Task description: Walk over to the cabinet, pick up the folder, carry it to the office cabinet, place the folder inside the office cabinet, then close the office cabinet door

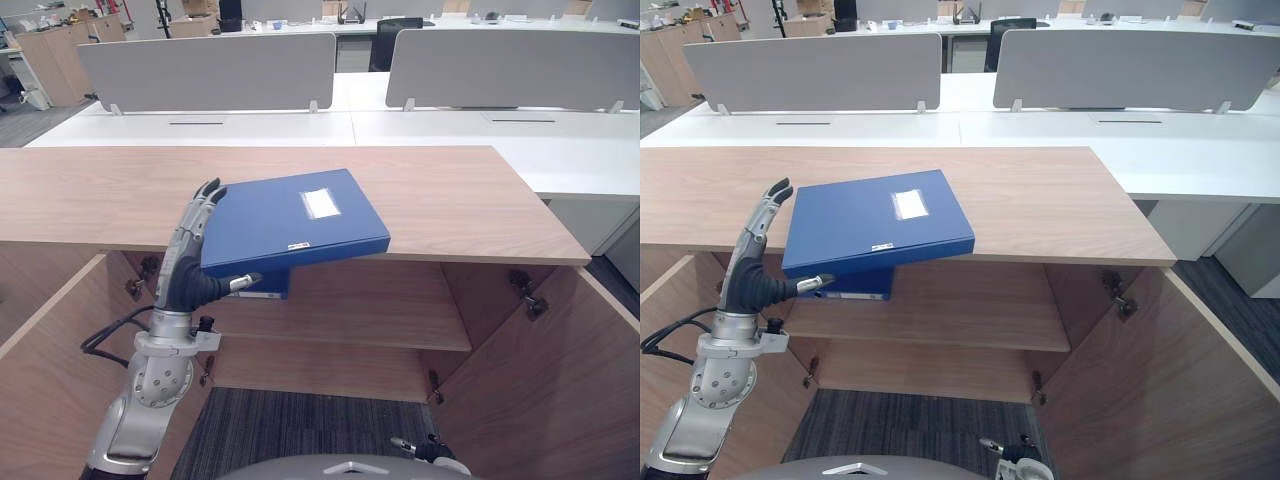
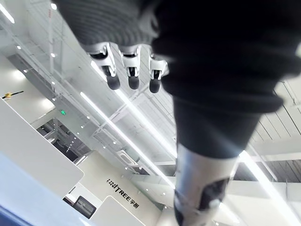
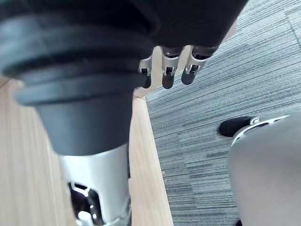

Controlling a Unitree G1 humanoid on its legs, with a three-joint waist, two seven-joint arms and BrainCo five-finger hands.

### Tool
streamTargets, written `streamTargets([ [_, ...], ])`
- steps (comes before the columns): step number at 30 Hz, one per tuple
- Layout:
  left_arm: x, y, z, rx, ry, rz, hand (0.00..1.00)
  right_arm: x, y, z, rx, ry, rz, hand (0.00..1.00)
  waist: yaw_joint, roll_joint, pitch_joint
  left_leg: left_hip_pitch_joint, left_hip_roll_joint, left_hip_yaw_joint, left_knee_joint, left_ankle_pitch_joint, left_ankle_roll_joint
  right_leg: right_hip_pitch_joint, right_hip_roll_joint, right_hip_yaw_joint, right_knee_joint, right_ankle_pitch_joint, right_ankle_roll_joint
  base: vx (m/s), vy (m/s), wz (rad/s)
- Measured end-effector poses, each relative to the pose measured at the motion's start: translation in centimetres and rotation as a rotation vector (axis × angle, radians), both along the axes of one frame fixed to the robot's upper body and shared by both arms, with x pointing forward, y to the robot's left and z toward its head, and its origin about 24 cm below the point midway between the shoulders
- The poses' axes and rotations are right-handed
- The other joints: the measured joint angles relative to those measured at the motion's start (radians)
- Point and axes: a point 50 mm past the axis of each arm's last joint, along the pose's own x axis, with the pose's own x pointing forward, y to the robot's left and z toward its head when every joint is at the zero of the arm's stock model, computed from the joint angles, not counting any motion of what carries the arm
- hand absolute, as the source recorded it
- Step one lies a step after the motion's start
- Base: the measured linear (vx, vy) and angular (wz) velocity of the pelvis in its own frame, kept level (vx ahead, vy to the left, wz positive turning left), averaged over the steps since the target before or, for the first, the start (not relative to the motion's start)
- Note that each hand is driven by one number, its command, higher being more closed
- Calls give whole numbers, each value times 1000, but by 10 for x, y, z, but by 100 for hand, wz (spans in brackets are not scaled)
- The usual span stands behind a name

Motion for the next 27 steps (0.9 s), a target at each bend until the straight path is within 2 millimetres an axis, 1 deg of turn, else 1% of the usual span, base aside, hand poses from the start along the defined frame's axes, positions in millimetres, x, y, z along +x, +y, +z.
streamTargets([
  [2,0,-3,-2,54,1,-11,0,-3,-2,0,-5,9,-2,0,-1,-1,0,0,-1,-1,0,0,0,0,1,-1,-2,0,-1,0,0,0],
  [6,0,-2,-6,176,17,-14,0,-10,-4,-1,-9,26,-7,0,0,-1,1,0,-1,-6,0,0,0,1,3,-4,-6,-1,-2,0,0,0],
  [11,1,-2,-9,238,30,3,0,-11,-4,-1,-7,24,-11,0,1,-7,4,0,-3,-15,-1,-1,0,5,1,-9,-10,-2,-3,5,1,2],
  [16,-3,0,-18,314,65,43,0,-12,-2,-2,-1,26,-15,0,0,-15,4,-7,-5,-25,-1,-3,1,6,-1,-18,-18,-2,-3,9,0,3],
  [19,-5,2,-23,344,87,70,0,-14,-2,-2,1,30,-18,0,1,-18,3,-12,-6,-28,-1,-4,1,6,-1,-23,-23,-2,-3,13,-1,3],
  [27,-6,5,-40,339,180,110,0,-12,-1,-2,15,16,-21,0,-2,-19,3,-17,-6,-28,-1,-8,-1,7,0,-25,-34,-2,-3,0,0,0],
])
